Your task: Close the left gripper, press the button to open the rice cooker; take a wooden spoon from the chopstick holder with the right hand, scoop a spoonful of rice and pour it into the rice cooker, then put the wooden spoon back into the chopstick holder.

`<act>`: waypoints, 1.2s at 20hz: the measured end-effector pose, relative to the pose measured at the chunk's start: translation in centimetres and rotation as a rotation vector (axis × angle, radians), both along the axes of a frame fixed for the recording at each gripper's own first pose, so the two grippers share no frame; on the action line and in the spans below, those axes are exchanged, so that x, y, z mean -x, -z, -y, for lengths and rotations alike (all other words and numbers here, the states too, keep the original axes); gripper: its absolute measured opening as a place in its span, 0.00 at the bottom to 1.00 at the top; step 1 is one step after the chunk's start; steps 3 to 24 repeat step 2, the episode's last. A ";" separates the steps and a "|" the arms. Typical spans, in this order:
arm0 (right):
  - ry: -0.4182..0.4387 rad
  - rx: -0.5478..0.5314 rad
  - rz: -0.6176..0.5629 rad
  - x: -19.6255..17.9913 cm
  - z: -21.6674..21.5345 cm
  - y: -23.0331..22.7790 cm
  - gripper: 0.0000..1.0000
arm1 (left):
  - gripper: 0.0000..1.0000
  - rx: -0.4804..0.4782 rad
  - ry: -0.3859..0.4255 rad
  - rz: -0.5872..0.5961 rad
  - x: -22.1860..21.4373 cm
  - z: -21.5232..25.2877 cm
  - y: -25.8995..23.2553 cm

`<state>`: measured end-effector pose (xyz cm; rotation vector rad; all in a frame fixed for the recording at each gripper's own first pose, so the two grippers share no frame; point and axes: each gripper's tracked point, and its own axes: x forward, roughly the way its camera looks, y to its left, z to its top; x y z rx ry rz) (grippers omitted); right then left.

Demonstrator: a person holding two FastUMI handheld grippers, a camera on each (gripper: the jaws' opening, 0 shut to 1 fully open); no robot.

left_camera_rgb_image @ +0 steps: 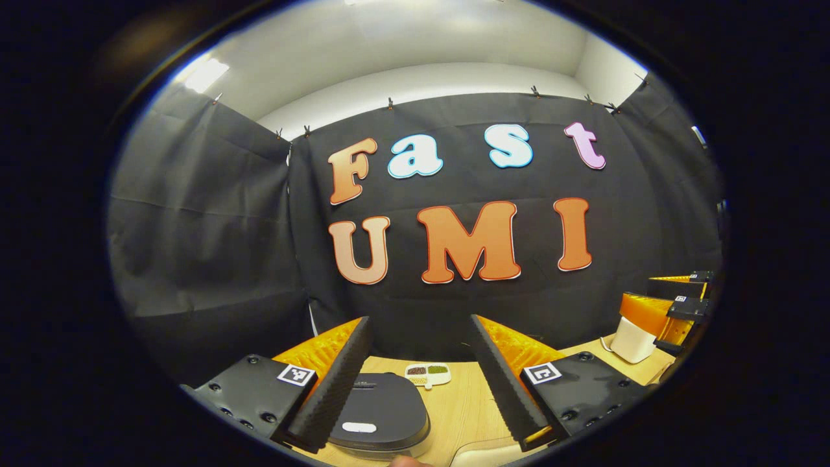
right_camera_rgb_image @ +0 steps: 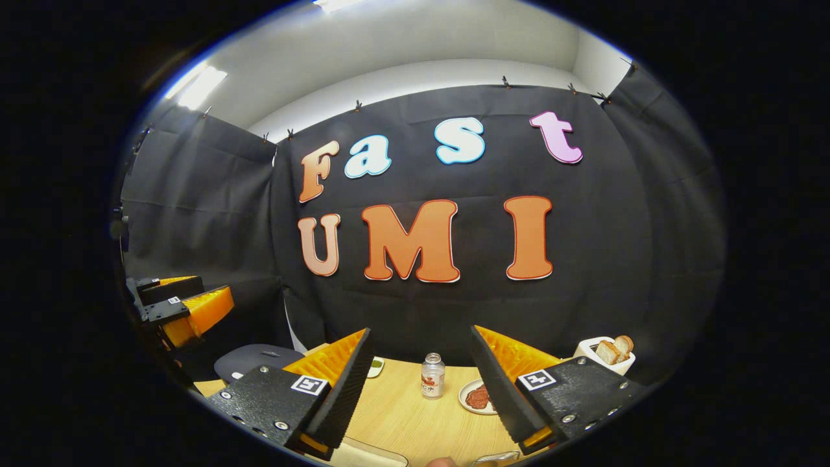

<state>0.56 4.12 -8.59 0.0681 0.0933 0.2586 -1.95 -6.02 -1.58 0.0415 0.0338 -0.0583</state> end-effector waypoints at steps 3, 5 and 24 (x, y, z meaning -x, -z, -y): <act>0.002 0.000 0.001 0.0 -0.1 -0.1 0.92 | 1.00 0.003 -0.015 0.004 0.0 -0.5 0.1; 0.002 0.000 0.001 0.0 -0.1 -0.1 0.92 | 1.00 0.003 -0.015 0.004 0.0 -0.5 0.1; 0.002 0.000 0.001 0.0 -0.1 -0.1 0.92 | 1.00 0.003 -0.015 0.004 0.0 -0.5 0.1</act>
